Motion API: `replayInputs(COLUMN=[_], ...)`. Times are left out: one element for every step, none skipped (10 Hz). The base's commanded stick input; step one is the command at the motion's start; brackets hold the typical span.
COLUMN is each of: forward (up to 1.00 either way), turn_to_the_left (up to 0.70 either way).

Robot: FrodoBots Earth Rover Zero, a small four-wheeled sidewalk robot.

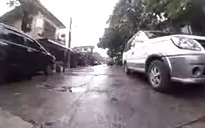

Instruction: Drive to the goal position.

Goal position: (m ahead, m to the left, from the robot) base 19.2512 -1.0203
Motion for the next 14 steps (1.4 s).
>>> replayInputs(forward=[1.00,1.00,1.00,1.00,1.00,1.00,1.00,1.00,1.00,1.00,1.00,1.00,1.00,1.00], turn_to_the_left=[0.00,0.00,0.00,0.00,0.00,0.00,0.00,0.00,0.00,0.00,0.00,0.00,0.24,0.02])
